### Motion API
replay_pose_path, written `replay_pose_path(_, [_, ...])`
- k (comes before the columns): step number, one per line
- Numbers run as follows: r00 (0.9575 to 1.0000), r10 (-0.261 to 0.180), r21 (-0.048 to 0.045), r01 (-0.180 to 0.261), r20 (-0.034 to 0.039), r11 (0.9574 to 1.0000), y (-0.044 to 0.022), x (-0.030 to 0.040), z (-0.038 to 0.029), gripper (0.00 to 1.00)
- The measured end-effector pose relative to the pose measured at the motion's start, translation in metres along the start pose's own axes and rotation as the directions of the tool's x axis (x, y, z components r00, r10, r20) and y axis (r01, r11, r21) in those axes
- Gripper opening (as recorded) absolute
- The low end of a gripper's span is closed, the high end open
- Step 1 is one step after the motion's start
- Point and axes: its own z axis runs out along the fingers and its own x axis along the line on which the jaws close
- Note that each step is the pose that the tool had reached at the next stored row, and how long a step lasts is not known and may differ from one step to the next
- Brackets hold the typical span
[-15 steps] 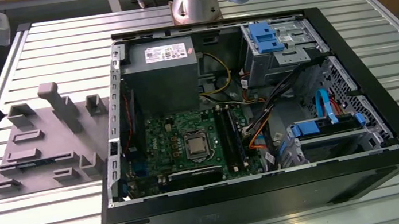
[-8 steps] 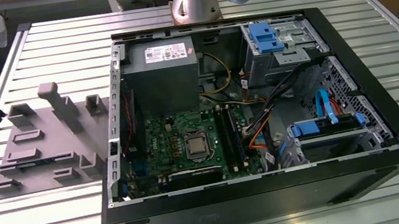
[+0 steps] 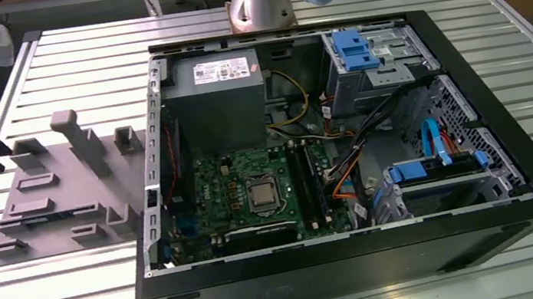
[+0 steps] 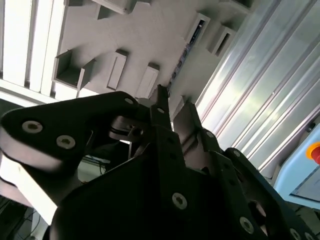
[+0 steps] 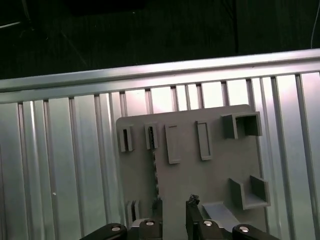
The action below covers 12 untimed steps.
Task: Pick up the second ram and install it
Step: 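Pick up the second ram and move it above second insertion slot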
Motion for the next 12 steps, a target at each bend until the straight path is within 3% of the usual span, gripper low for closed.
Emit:
replay_pose_path(1, [1.0,-0.008,-0.0004,0.008,-0.0002,1.0,-0.0001,0.0008,0.001,0.3])
replay_pose_path(2, [0.9999,-0.011,-0.0005,0.011,-0.0003,0.9999,-0.0002,0.0021,0.002,0.36])
replay_pose_path(12, [0.9998,-0.019,-0.0006,0.019,-0.0002,0.9998,0.0005,0.0086,0.0166,0.36])
